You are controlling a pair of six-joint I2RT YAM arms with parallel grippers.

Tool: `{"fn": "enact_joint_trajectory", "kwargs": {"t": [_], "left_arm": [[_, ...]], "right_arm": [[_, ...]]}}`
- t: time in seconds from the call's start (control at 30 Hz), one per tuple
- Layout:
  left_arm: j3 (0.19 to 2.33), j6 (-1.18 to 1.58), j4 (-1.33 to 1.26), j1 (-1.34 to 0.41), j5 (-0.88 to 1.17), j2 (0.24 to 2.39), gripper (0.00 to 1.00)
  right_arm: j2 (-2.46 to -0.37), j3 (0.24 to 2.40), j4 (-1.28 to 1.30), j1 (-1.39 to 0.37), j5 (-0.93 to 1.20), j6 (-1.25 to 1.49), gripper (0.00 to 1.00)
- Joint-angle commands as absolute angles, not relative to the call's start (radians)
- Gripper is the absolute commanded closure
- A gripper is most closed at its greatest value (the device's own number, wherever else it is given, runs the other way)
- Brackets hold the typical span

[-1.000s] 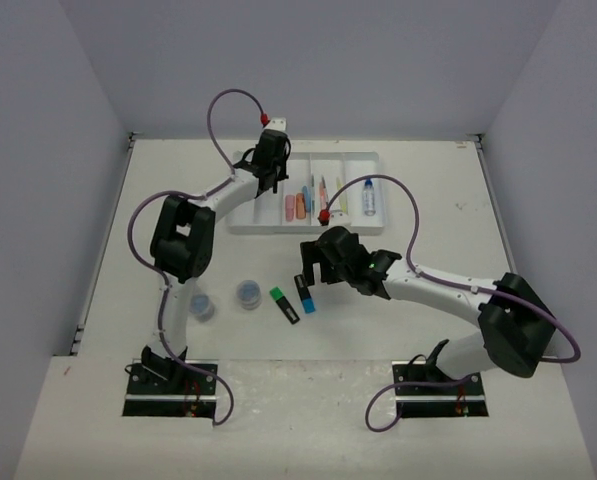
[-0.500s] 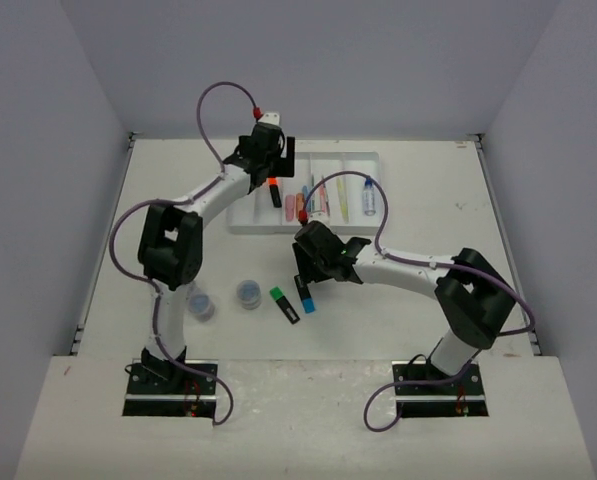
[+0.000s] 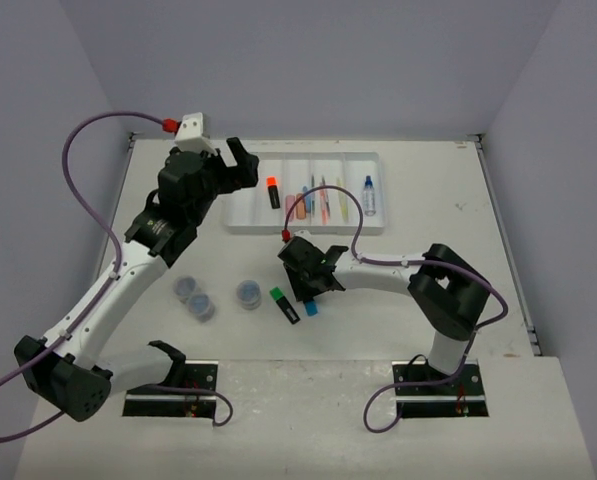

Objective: Sort the stationery into containers
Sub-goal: Pick up the pen from the center of the board.

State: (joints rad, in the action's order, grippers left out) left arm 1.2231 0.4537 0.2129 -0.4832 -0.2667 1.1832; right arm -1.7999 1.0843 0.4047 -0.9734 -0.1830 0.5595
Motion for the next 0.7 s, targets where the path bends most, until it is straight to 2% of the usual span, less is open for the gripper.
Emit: {"fn": "enact_joint_trajectory", "kwargs": {"t": [0.0, 0.1, 0.13, 0.17, 0.33, 0.47, 0.53, 0.67], "left_arm": [[1.074, 0.531, 0.198, -0.483, -0.160, 1.132, 0.00], [0.974, 0.563, 0.112, -0.483, -0.022, 1.094, 0.00], [0.932, 0.574, 0.092, -0.483, 0.016, 1.090, 0.00], [0.907, 0.588, 0.059, -0.483, 0.071, 1.087, 0.00], [0.801, 0.652, -0.094, -0.485, 0.294, 1.082, 0.00], [0.657, 0.799, -0.385, -0.496, 0.554, 1.085, 0.00], [0.632, 0.844, -0.523, -0.537, 0.611, 1.108, 0.00], [0.645, 0.845, -0.546, -0.619, 0.589, 1.148, 0.05]], "right_arm": [[-1.841, 1.058, 0.426, -0.990, -0.165, 0.601, 0.66], [-1.791, 1.035, 0.425, -0.991, -0.205, 0.612, 0.83], [-1.744, 1.028, 0.424, -0.991, -0.219, 0.612, 0.93], [-1.712, 1.018, 0.418, -0.991, -0.244, 0.615, 0.99], [-1.496, 0.961, 0.353, -0.989, -0.302, 0.580, 1.00], [-1.286, 0.837, 0.139, -0.989, -0.254, 0.506, 1.00], [-1.194, 0.788, 0.053, -0.989, -0.224, 0.491, 1.00], [-1.099, 0.770, 0.021, -0.989, -0.232, 0.488, 1.00]]}}
